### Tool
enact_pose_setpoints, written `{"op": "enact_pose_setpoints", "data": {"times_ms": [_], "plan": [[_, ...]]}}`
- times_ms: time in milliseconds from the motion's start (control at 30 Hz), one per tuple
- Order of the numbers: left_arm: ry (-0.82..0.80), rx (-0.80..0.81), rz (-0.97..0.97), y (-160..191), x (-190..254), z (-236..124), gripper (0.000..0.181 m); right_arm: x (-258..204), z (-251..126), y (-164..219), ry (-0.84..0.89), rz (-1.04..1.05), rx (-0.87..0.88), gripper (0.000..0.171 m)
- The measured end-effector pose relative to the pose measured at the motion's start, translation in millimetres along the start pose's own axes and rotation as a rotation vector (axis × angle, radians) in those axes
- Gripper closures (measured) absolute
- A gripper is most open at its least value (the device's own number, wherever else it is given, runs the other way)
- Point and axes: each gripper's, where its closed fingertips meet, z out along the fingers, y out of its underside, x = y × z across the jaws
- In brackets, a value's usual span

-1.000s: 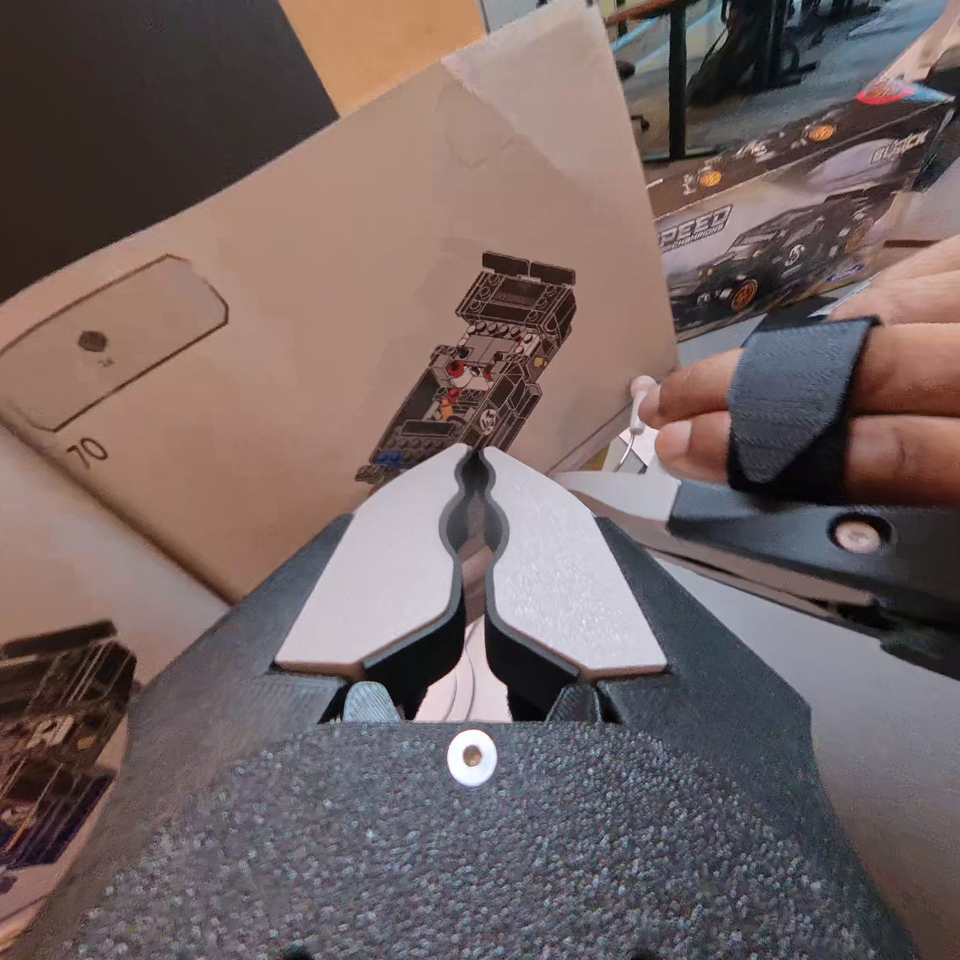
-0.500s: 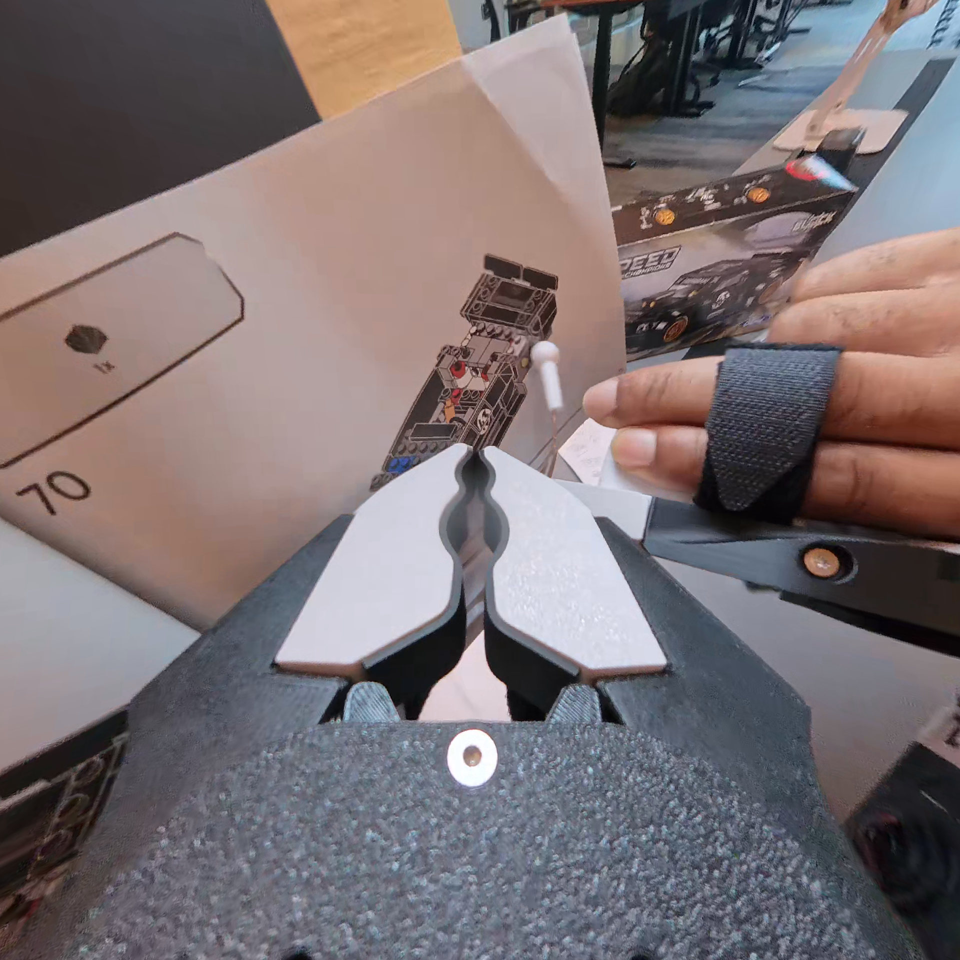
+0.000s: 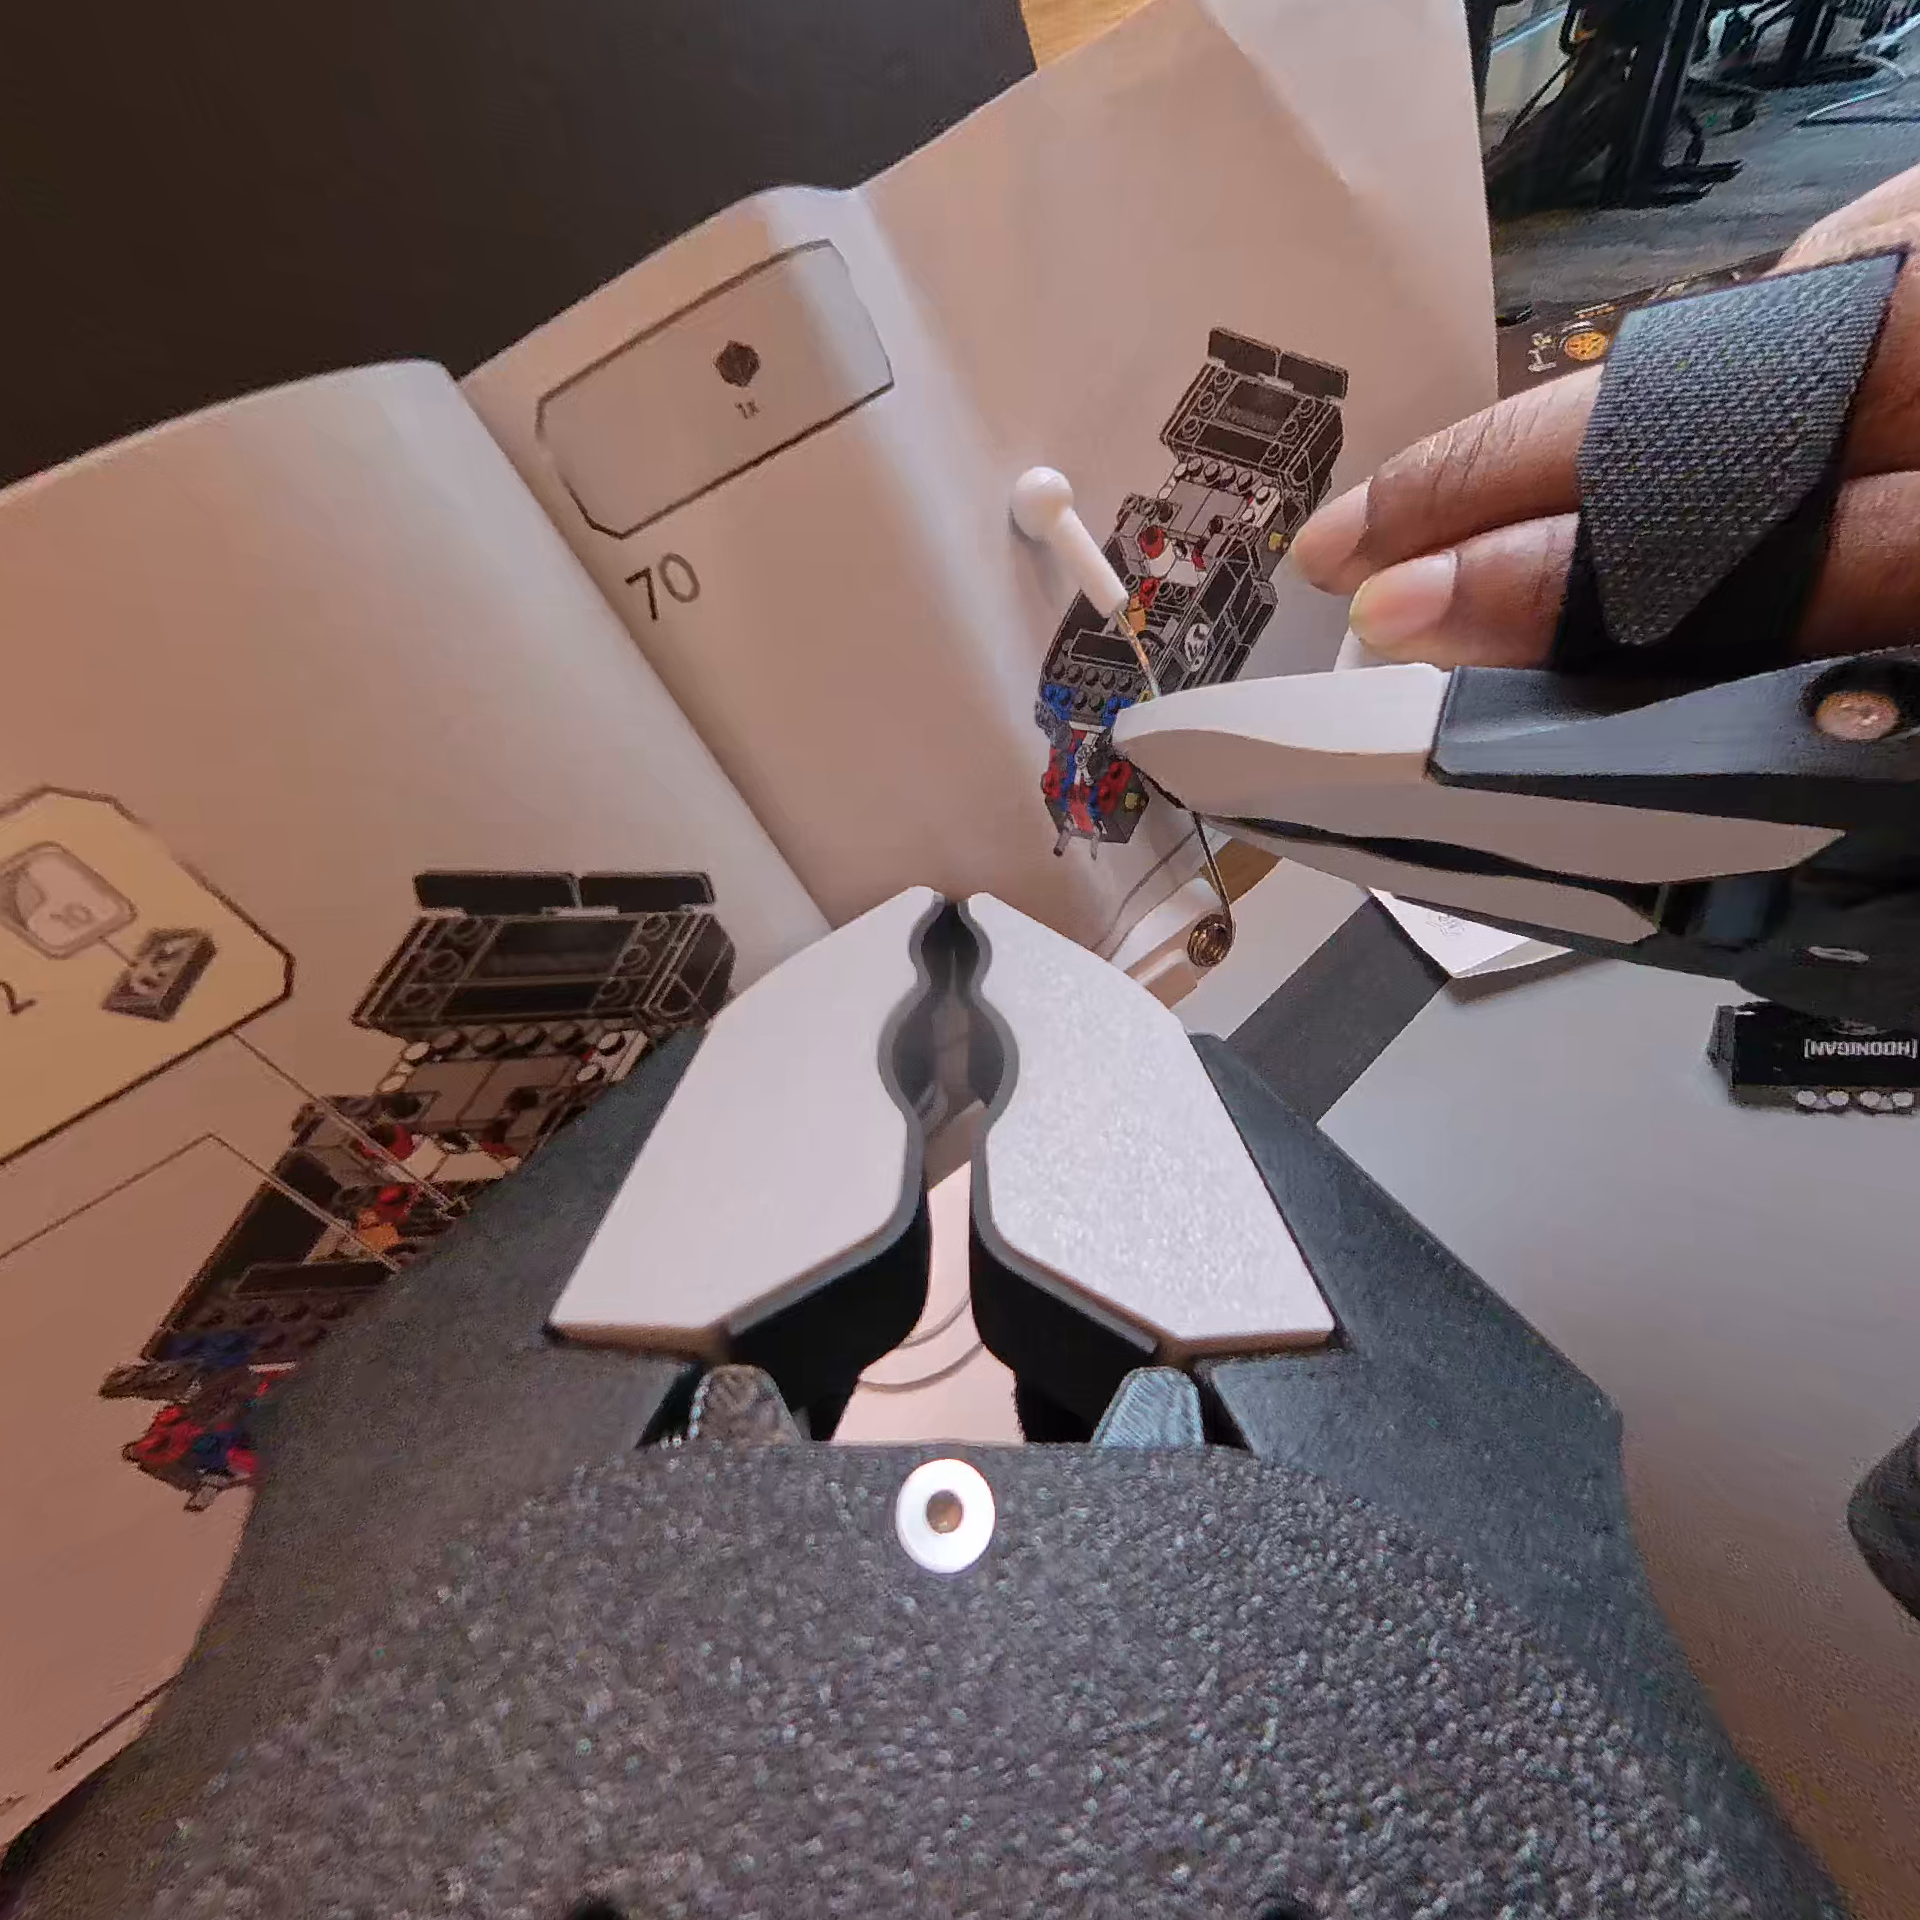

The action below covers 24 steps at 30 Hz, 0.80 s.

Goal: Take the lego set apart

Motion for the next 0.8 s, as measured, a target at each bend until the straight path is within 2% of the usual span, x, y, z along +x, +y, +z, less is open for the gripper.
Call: {"op": "enact_pose_setpoints", "data": {"times_ms": [100, 200, 267, 367, 467, 633, 700, 800], "plan": [[-0.004, 0.007, -0.007, 0.6, -1.0, 3.0, 0.181, 0.1, -1.2, -0.3, -0.015, 0.003, 0.012, 0.158], [-0.038, -0.003, 0.028, 1.3, -1.0, 3.4, 0.181, -0.3, -4.2, 1.5, -0.016, 0.093, -0.006, 0.159], [-0.051, -0.003, 0.050, 1.8, -1.0, 4.2, 0.181, 0.0, -8.1, 2.1, -0.002, 0.195, -0.025, 0.157], [-0.036, 0.000, 0.046, 1.8, -0.3, 3.8, 0.181, 3.4, -17.2, 0.7, 0.038, 0.359, -0.031, 0.162], [-0.041, 0.037, 0.026, -2.0, -1.1, -7.1, 0.181, 0.7, -31.1, 1.0, 0.029, 0.561, -0.075, 0.157], [-0.010, 0.132, -0.032, -2.7, 17.6, -54.1, 0.176, -18.0, -91.6, -31.7, -0.144, 1.137, -0.011, 0.147], [0.032, 0.139, -0.014, 3.8, 35.9, -78.4, 0.173, -27.6, -126.0, -53.4, -0.282, 1.333, 0.045, 0.144], [0.126, 0.101, 0.037, 25.4, 69.2, -116.6, 0.166, -43.3, -184.4, -91.4, -0.542, 1.491, 0.176, 0.143]]}}
